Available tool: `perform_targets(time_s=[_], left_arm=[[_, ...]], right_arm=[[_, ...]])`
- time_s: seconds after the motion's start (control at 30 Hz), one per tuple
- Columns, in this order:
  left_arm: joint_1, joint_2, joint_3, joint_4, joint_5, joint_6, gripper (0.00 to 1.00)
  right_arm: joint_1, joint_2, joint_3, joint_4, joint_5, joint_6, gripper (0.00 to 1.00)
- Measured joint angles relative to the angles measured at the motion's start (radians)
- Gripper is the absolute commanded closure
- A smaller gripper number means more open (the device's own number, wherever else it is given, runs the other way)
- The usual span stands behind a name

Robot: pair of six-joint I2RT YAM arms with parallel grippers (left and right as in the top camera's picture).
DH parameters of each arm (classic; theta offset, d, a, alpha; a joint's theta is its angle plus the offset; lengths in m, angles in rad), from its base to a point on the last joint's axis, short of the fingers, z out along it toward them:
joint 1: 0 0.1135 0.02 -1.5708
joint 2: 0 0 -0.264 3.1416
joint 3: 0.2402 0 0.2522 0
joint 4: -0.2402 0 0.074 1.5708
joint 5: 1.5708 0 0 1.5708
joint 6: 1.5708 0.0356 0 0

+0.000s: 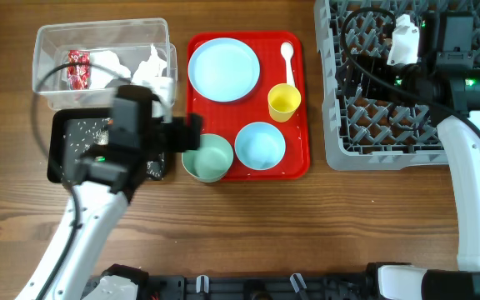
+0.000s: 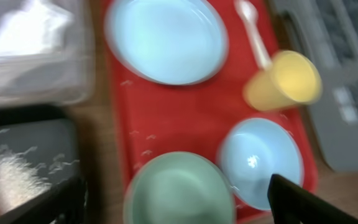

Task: Sort waste into correct bins and load items into the dishwasher rack
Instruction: 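Reach the right gripper to the blue bowl and grasp its rim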

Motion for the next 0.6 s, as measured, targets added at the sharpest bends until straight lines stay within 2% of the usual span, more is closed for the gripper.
perform_targets(time_s=[0.07, 0.17, 0.27, 0.33, 0.5, 0.57, 0.6], left_arm=[[-0.097, 0.045, 0.0, 0.037, 0.006, 0.041, 0.09], [-0.18, 0.105, -0.002, 0.1, 0.003, 0.068, 0.02], [-0.269, 0.114, -0.001, 0.162, 0.007, 0.079, 0.02], [-0.283, 0.128, -0.001, 0.162, 0.008, 0.075, 0.01], [-0.23, 0.159, -0.001, 0.187, 0.007, -0.028, 0.03], [-0.189, 0.159, -0.001, 0.161, 0.008, -0.042, 0.05], [-0.167, 0.159, -0.001, 0.148, 0.008, -0.043, 0.0]], right_arm=[[0.0, 0.0, 0.0, 0.0, -0.003, 0.0, 0.01], [0.0, 0.0, 0.0, 0.002, -0.037, 0.0, 0.0], [0.004, 0.0, 0.0, 0.001, -0.056, 0.001, 0.0], [0.033, 0.001, 0.0, 0.003, -0.06, 0.001, 0.0], [0.174, 0.092, 0.0, -0.002, -0.068, 0.016, 0.02], [0.193, 0.135, 0.0, -0.019, -0.068, 0.023, 0.08], [0.198, 0.145, 0.0, -0.025, -0.068, 0.031, 0.11]])
